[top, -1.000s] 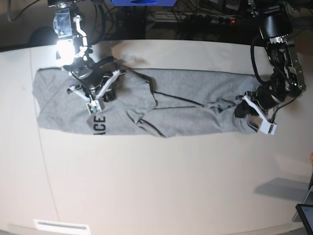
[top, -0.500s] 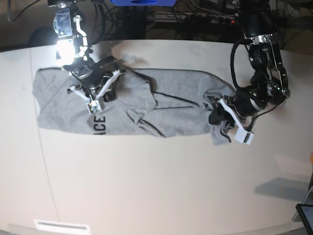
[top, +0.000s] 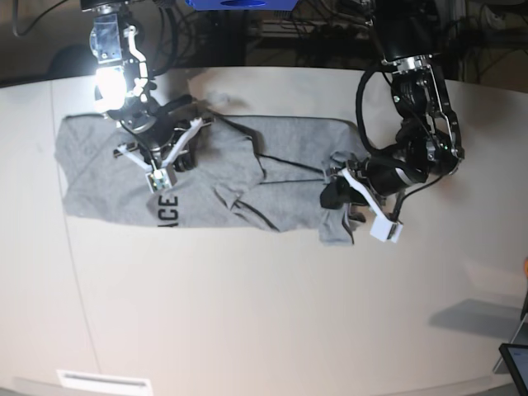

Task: Fold the T-shirt properly
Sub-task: 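Drag the pinched end with the left gripper toward the right gripper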

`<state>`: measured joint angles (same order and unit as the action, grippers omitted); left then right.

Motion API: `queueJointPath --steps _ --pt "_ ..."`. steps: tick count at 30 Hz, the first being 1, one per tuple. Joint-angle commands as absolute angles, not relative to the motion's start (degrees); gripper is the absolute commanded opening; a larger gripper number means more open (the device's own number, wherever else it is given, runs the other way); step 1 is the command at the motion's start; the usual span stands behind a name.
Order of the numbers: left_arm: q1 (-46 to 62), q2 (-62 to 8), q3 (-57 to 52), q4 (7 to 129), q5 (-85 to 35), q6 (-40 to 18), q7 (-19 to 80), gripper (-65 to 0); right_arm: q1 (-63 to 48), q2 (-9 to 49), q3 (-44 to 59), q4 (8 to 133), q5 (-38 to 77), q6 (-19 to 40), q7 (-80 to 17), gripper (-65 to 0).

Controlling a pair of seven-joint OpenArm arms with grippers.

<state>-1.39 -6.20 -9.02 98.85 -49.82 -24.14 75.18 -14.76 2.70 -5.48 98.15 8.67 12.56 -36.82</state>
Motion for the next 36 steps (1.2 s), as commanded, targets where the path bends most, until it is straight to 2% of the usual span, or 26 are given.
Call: queueJointPath --steps 1,11,18,30,31,32,34,36 --pt "-2.42 -5.32 -9.19 101.14 -51.3 -24.31 74.86 -65.0 -14.46 2.86 -5.32 98.95 8.75 12.62 -37.14 -58.5" --pt "-2.42 0.84 -7.69 102.73 -50.95 -24.31 75.47 -65.0 -14.37 2.86 -5.32 98.95 8.75 12.62 -37.14 -58.5" --pt "-3.03 4.18 -6.55 98.51 -50.86 -24.22 74.68 -65.0 -14.46 2.86 -5.32 98.86 8.75 12.62 -37.14 -58.5" --pt "-3.3 4.44 -5.93 94.46 -51.3 -24.22 73.63 -65.0 -14.64 2.86 -5.32 98.86 8.75 12.62 -37.14 -58.5" --pt "-3.38 4.53 -5.93 94.46 -51.3 -24.22 73.89 -63.7 -14.64 2.86 -5.32 98.86 8.75 12.62 -37.14 -58.5" --pt "-3.47 4.62 -5.93 94.46 -51.47 -24.22 73.89 -59.1 -14.55 2.86 -5.32 98.86 8.75 12.62 -37.14 -58.5" --pt "-3.47 5.32 -5.93 94.46 -52.79 -24.22 73.89 -46.7 -14.55 2.86 -5.32 98.86 8.75 12.62 -37.14 -58.5" --pt "-3.3 5.49 -5.93 94.46 -55.16 -24.22 73.98 -37.3 -14.55 2.86 -5.32 98.86 8.75 12.62 -37.14 -58.5"
